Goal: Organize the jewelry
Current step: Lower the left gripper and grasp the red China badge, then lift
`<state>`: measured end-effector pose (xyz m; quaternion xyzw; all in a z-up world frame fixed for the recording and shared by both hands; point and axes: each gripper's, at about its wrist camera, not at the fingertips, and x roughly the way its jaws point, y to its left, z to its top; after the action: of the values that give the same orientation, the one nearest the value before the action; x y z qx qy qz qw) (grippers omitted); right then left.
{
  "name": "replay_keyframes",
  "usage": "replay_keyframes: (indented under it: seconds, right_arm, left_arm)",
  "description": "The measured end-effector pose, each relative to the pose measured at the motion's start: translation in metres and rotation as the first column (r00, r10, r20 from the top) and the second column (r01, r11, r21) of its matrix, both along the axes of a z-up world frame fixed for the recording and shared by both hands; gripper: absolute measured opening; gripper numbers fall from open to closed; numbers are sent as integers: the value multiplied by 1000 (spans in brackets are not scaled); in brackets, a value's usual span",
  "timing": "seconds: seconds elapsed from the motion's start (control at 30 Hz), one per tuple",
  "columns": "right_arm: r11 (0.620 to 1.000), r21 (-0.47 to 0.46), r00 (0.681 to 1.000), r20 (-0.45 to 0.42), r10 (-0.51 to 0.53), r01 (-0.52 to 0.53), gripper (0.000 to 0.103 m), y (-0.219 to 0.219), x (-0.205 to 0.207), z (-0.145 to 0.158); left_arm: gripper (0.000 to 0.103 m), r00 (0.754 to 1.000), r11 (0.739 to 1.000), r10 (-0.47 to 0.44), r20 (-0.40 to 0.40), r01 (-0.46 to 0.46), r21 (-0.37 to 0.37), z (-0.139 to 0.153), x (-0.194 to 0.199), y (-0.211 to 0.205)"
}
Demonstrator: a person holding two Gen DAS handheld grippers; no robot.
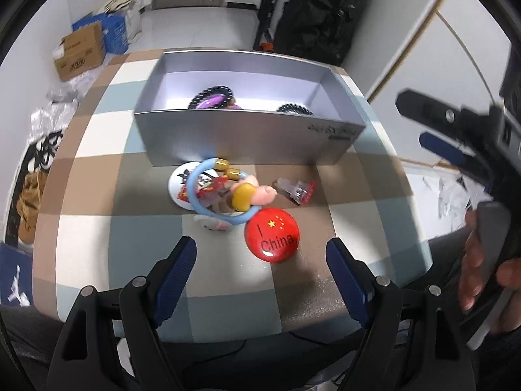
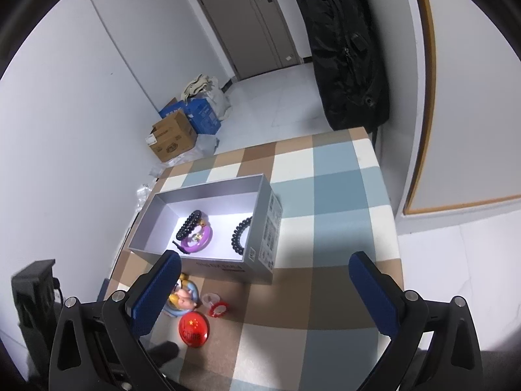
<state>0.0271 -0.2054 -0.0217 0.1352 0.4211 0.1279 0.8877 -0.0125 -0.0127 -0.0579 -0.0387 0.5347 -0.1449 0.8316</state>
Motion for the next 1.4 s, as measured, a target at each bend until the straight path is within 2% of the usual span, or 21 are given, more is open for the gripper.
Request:
replay_keyframes:
  seconds: [0.1, 0.3, 0.37, 0.67, 0.73, 1.0, 1.23, 1.4]
  right_arm:
    - [1000, 18, 1000, -17, -7, 7, 103, -4, 0, -2]
    - [999, 41, 999, -32, -8, 9, 103, -7, -2, -3]
    - [999, 40, 999, -35, -4, 6, 103, -7, -2, -4]
    - [1000, 24, 996, -89, 1, 1, 103, -5, 2, -16]
    - [1000, 8, 995, -95, -12, 12, 103, -7, 2, -17]
    - [997, 26, 988, -132, -75, 80, 103, -27, 1, -23]
    - [995, 39, 985, -150, -86, 93, 103, -33, 0, -26]
    - [997, -27, 989, -123, -79, 76, 103, -26, -3, -23]
  left_arm:
    - [69, 999, 999, -32, -11, 32, 6, -3, -1, -7]
    - [67, 998, 999, -45, -33, 45, 25, -11, 1, -12]
    - [60, 998, 998, -40, -42, 41, 38, -14, 3, -13]
    - [52, 1000, 991, -26, -10, 27, 130, -14, 2, -22]
    - [42, 1000, 990, -27, -1, 26, 139, -14, 1, -25]
    - [38, 996, 980, -77, 40, 69, 186, -14, -2, -42]
    - [38, 995, 978, -98, 32, 91, 186, -13, -6, -42]
    - [37, 997, 990, -80, 11, 79, 120, -13, 5, -33]
